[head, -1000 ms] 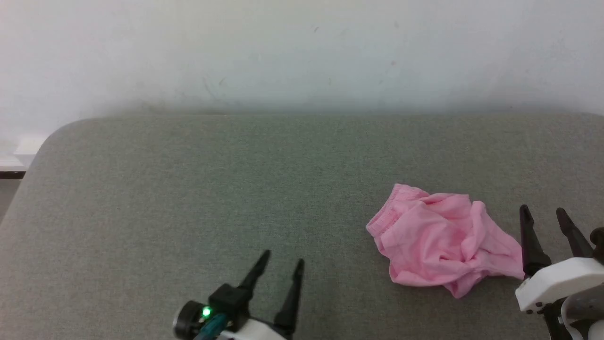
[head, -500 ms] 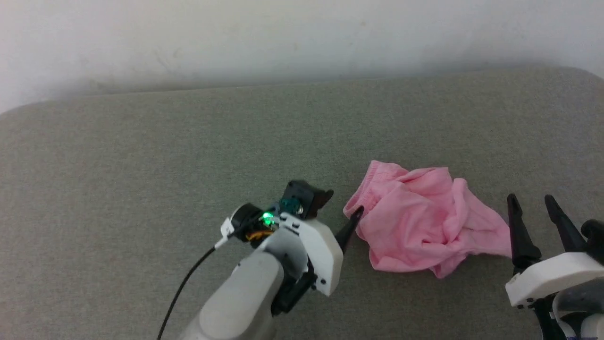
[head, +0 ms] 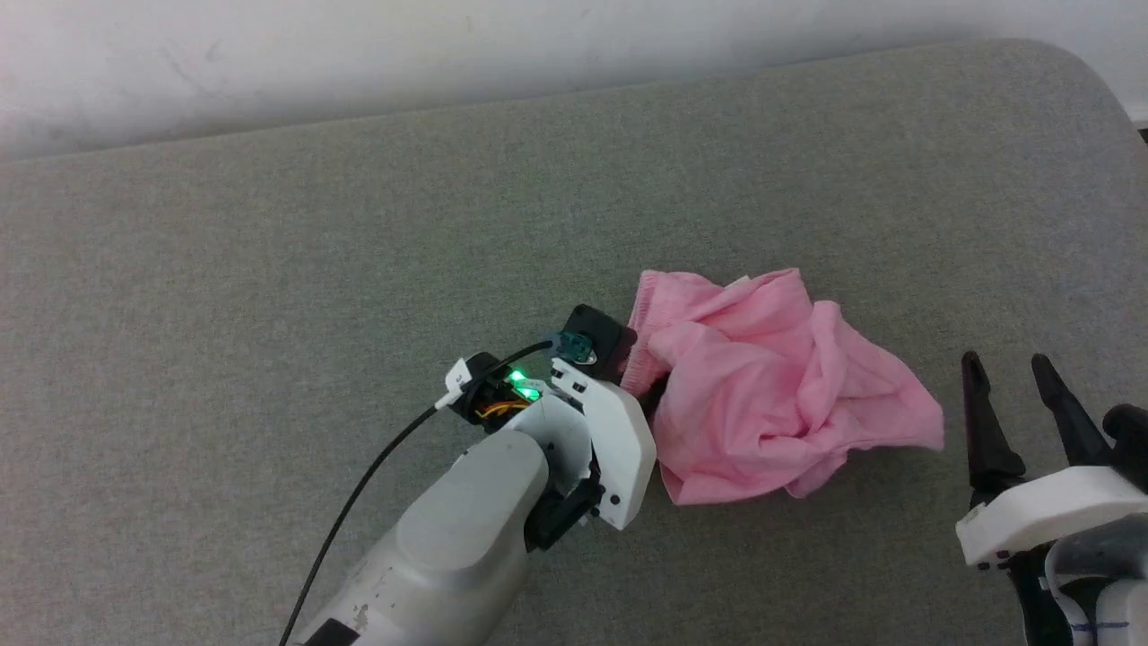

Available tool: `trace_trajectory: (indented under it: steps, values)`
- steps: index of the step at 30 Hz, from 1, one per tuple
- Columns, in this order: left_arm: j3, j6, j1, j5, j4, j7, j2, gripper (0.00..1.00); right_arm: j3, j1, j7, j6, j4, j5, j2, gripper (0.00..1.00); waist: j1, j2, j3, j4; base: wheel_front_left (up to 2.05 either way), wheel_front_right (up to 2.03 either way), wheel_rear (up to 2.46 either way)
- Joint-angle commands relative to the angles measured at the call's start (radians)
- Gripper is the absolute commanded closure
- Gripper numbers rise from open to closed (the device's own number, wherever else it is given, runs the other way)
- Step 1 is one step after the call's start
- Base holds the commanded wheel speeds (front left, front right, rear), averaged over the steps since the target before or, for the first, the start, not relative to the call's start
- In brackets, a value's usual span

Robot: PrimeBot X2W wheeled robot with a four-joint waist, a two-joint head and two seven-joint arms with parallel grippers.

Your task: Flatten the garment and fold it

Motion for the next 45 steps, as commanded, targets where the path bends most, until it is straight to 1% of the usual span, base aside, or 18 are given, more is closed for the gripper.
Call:
trace_trajectory:
  steps: [1,6,8,11,14,17,21,22,23,24,28,31,34,37,40,43,45]
  values:
    - [-0.002,-0.002,-0.016,-0.006,0.004,-0.019,-0.001,1.00,-0.001,-0.010,-0.007,-0.001,0.002,0.003,0.001,0.00,-0.0003,-0.0001,-0.004,0.012,0.00,0.00,0.00]
    - [0.053,0.039,-0.015,-0.019,-0.014,-0.207,0.009,1.00,-0.004,0.002,-0.005,-0.001,-0.008,-0.012,0.001,0.00,-0.0003,-0.0001,-0.048,0.074,0.00,0.00,0.00]
    - [0.086,0.064,-0.001,-0.019,-0.049,-0.288,0.031,1.00,-0.007,0.011,0.001,-0.001,-0.015,-0.019,0.001,0.00,-0.0003,-0.0001,-0.072,0.107,0.00,0.00,0.00]
    - [0.134,0.110,0.047,-0.020,-0.129,-0.367,0.076,1.00,-0.009,0.029,0.013,-0.001,-0.026,-0.027,0.001,0.00,-0.0003,-0.0001,-0.105,0.160,0.00,0.00,0.00]
    - [0.182,0.177,0.129,0.004,-0.250,-0.405,0.137,1.00,-0.003,0.043,0.024,-0.001,-0.037,-0.027,0.001,0.00,-0.0003,-0.0001,-0.129,0.204,0.00,0.00,0.00]
    - [0.209,0.231,0.267,0.016,-0.357,-0.414,0.188,1.00,0.004,0.053,0.032,-0.001,-0.044,-0.022,0.001,0.00,-0.0003,-0.0001,-0.142,0.238,0.00,0.00,0.00]
    - [0.222,0.282,0.433,-0.004,-0.374,-0.402,0.234,1.00,0.015,0.063,0.043,-0.001,-0.046,-0.020,0.001,0.00,-0.0003,-0.0001,-0.144,0.272,0.00,0.00,0.00]
    - [0.227,0.293,0.460,-0.015,-0.368,-0.395,0.237,0.83,0.017,0.066,0.045,-0.001,-0.046,-0.021,0.001,0.00,-0.0003,-0.0001,-0.145,0.279,0.00,0.00,0.00]
    - [0.223,0.297,0.479,-0.018,-0.360,-0.383,0.241,0.16,0.020,0.068,0.047,-0.001,-0.045,-0.021,0.001,0.00,-0.0003,-0.0001,-0.147,0.285,0.00,0.00,0.00]
    - [0.222,0.299,0.490,-0.021,-0.358,-0.380,0.241,0.00,0.021,0.070,0.048,-0.001,-0.045,-0.022,0.001,0.00,-0.0003,-0.0001,-0.149,0.292,0.00,0.00,0.00]
    - [0.245,0.306,0.498,-0.027,-0.382,-0.400,0.235,0.00,0.036,0.077,0.050,-0.001,-0.051,-0.031,0.001,0.00,-0.0003,-0.0001,-0.163,0.323,0.00,0.00,0.00]
    - [0.279,0.320,0.500,0.012,-0.438,-0.416,0.242,0.00,0.071,0.083,0.063,-0.001,-0.059,-0.041,-0.004,0.00,-0.0003,-0.0001,-0.181,0.350,0.00,0.00,0.00]
    - [0.337,0.326,0.520,0.083,-0.543,-0.418,0.237,0.00,0.202,0.087,0.109,-0.001,-0.059,-0.015,-0.046,0.00,-0.0003,-0.0001,-0.196,0.377,0.00,0.00,0.00]
    - [0.371,0.321,0.565,0.159,-0.615,-0.419,0.229,0.00,0.344,0.077,0.186,-0.001,-0.043,0.027,-0.100,0.00,-0.0003,-0.0001,-0.207,0.404,0.00,0.00,0.00]
    - [0.385,0.308,0.617,0.196,-0.622,-0.419,0.214,0.00,0.468,0.041,0.260,-0.001,-0.010,0.071,-0.144,0.00,-0.0003,-0.0001,-0.216,0.430,0.00,0.00,0.00]
    - [0.397,0.286,0.652,0.211,-0.615,-0.419,0.200,0.00,0.574,-0.020,0.314,-0.001,0.034,0.074,-0.191,0.00,-0.0003,-0.0001,-0.219,0.455,0.00,0.00,0.00]
    - [0.400,0.272,0.668,0.215,-0.600,-0.419,0.186,0.00,0.621,-0.059,0.341,-0.001,0.070,0.090,-0.198,0.00,-0.0003,-0.0001,-0.218,0.473,0.00,0.00,0.00]
